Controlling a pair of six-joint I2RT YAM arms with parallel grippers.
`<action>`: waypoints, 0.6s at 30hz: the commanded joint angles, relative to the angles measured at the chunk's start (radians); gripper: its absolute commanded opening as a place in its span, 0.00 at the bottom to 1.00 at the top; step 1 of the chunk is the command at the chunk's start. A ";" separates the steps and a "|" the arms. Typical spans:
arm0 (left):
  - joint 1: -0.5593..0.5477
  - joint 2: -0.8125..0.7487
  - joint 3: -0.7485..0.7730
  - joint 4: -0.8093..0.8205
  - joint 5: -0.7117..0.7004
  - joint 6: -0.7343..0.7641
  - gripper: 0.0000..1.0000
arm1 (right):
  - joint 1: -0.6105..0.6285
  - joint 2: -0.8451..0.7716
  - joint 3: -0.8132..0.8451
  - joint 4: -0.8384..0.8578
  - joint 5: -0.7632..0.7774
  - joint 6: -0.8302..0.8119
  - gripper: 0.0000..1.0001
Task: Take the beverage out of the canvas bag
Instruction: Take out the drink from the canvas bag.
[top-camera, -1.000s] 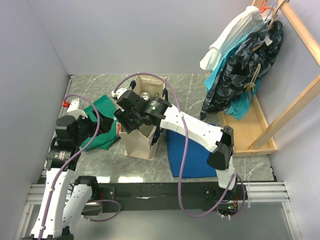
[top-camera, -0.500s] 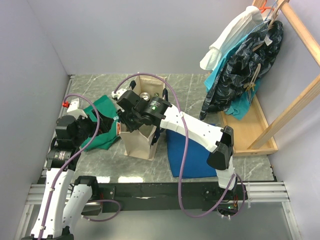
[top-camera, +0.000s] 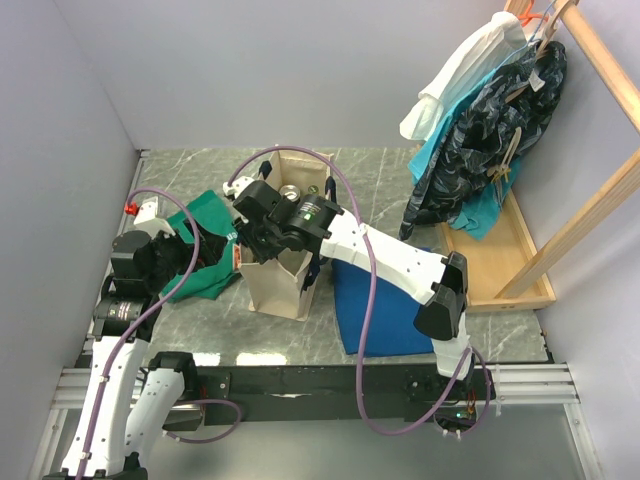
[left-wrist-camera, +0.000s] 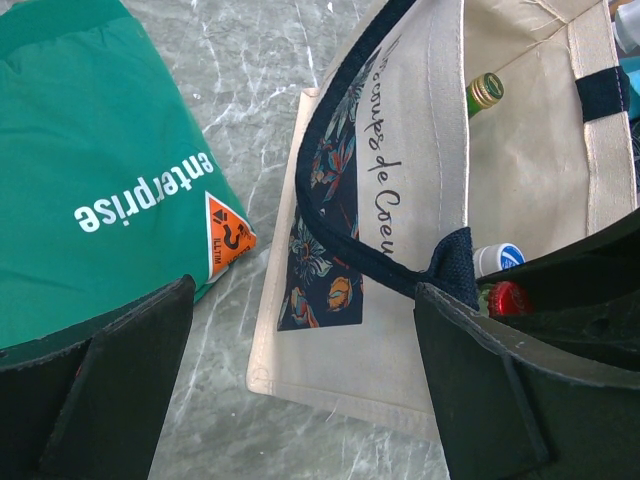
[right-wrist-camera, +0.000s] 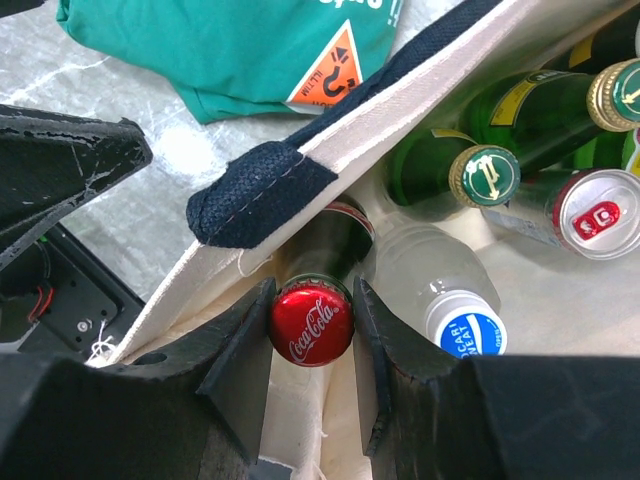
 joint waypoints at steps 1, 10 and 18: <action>-0.002 -0.004 -0.003 0.043 -0.012 -0.004 0.96 | 0.007 -0.091 0.003 0.094 0.059 -0.021 0.00; -0.002 0.002 -0.002 0.043 -0.013 -0.002 0.96 | 0.006 -0.114 0.011 0.126 0.064 -0.035 0.00; -0.002 0.004 -0.003 0.043 -0.016 -0.002 0.96 | 0.006 -0.134 0.015 0.157 0.062 -0.038 0.00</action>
